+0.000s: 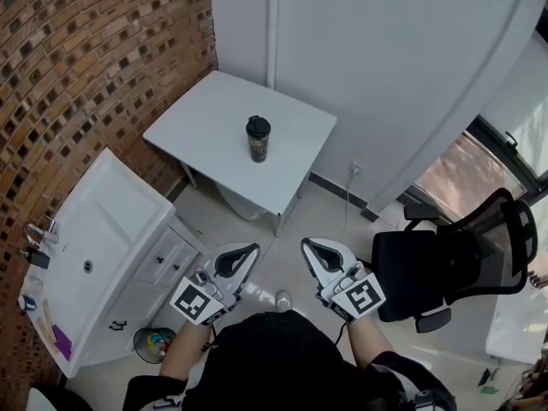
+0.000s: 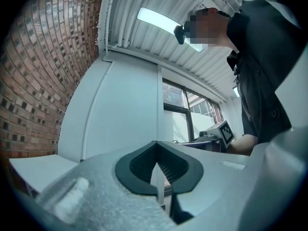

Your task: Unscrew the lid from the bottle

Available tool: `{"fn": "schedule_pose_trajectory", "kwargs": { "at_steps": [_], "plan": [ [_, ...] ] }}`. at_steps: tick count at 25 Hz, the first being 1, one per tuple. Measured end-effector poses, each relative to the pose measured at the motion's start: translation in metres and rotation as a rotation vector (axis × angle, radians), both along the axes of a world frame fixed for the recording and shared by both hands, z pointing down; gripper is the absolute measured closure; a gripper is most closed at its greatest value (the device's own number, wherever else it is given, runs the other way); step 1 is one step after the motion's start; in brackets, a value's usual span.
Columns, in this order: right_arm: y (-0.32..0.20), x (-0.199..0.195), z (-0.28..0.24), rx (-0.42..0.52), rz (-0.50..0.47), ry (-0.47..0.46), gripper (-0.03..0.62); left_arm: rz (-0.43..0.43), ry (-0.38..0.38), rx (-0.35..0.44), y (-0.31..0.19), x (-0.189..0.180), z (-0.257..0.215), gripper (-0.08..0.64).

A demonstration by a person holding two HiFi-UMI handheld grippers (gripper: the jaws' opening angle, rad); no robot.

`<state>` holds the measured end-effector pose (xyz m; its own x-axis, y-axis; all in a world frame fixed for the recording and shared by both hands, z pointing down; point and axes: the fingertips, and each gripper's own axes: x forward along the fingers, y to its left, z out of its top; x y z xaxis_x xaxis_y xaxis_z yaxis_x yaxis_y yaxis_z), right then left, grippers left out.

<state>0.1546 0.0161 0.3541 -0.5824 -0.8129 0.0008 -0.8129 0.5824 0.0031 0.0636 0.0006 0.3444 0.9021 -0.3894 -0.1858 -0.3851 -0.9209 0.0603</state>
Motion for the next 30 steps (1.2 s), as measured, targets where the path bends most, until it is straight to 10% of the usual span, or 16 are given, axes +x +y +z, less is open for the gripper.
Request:
{"fn": "schedule_pose_trajectory", "kwargs": {
  "at_steps": [14,30],
  "plan": [
    [-0.09,0.083,0.027,-0.066,-0.032,-0.069,0.588,-0.052,-0.028,-0.053,-0.098,0.089,0.007,0.558],
    [-0.279,0.054,0.005,0.031,-0.053,0.009,0.588,-0.077,-0.043,-0.057,-0.274,0.058,0.008,0.558]
  ]
}}
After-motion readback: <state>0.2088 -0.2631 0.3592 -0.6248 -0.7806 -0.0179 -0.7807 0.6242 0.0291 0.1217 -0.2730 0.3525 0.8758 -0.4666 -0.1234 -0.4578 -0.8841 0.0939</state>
